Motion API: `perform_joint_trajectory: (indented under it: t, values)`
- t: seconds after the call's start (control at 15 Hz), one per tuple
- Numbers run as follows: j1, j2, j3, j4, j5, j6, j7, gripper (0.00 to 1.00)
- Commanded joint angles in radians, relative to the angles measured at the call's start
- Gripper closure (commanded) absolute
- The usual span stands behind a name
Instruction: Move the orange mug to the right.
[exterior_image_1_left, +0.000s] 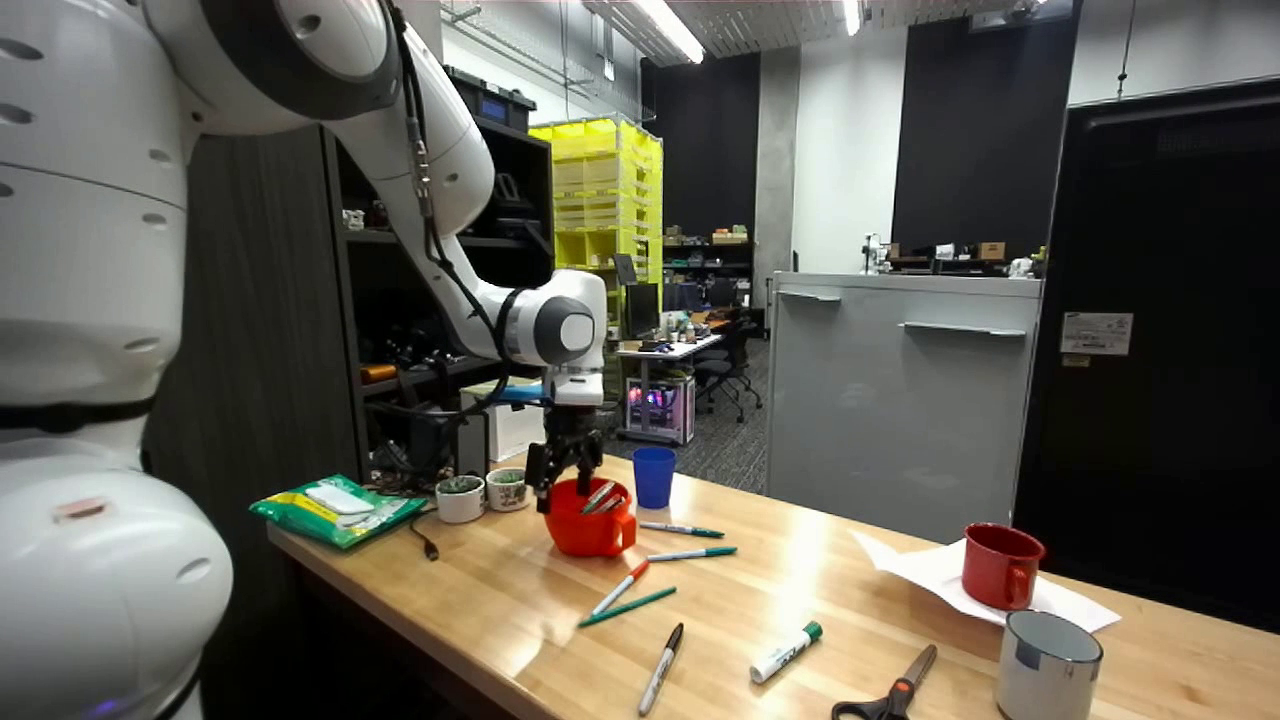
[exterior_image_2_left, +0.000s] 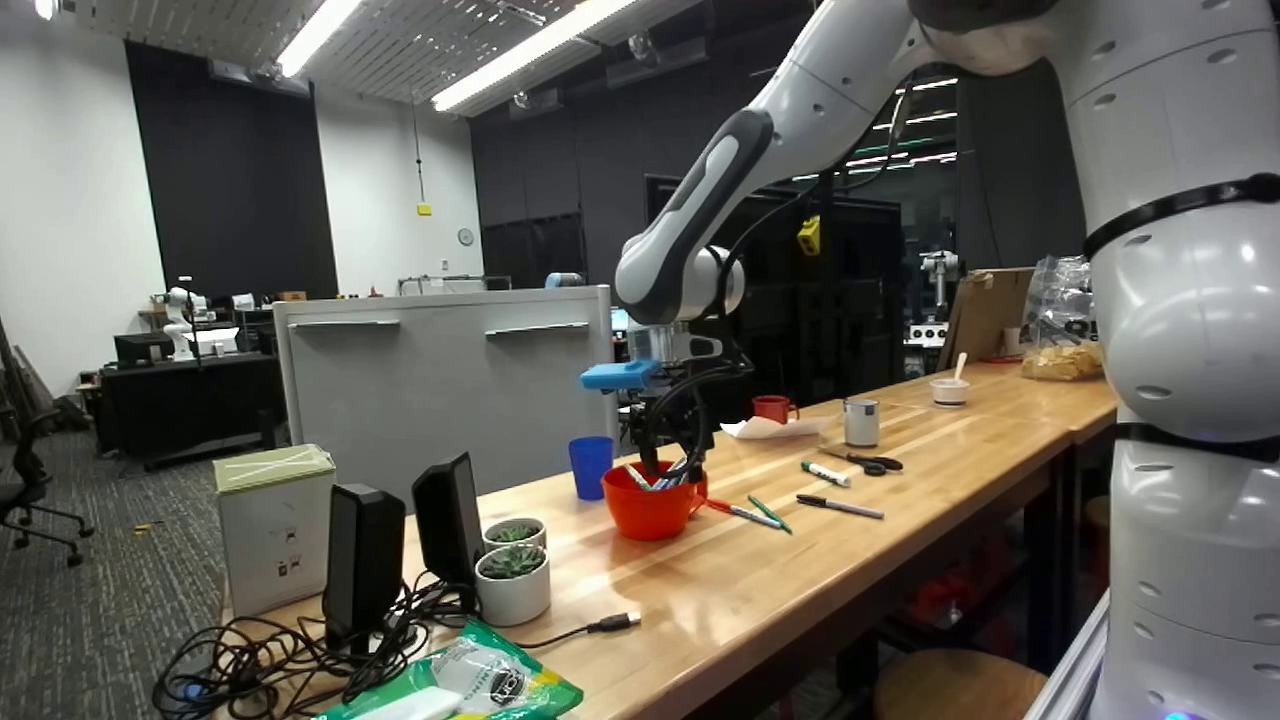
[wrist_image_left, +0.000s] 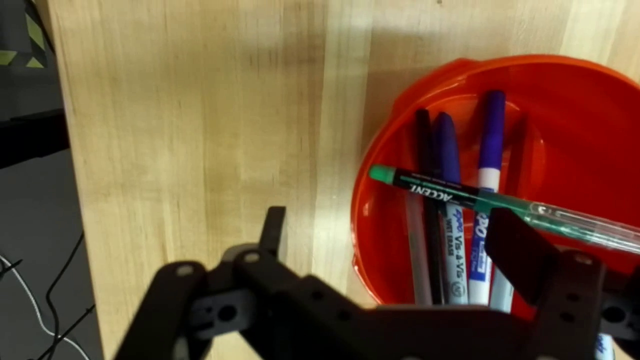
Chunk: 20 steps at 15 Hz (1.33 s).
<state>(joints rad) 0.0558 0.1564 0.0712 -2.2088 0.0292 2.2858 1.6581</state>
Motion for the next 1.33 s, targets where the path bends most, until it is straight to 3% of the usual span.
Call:
perform_joint_trajectory:
  t: [0.0,0.27,0.33,0.47,0.93,1.07,1.27]
  values:
    - [0.011,0.006,-0.014,-0.017,0.049,0.021,-0.02,0.0]
    - [0.011,0.022,-0.019,-0.027,0.062,0.035,-0.02,0.0]
    - [0.011,0.026,-0.02,-0.028,0.066,0.04,-0.021,0.25]
    - [0.011,0.027,-0.023,-0.032,0.065,0.052,-0.021,0.31]
    - [0.016,0.019,-0.025,-0.029,0.053,0.089,-0.023,0.86]
    - [0.018,0.015,-0.024,-0.03,0.05,0.098,-0.027,0.98]
    - [0.023,0.005,-0.025,-0.031,0.041,0.12,-0.029,1.0]
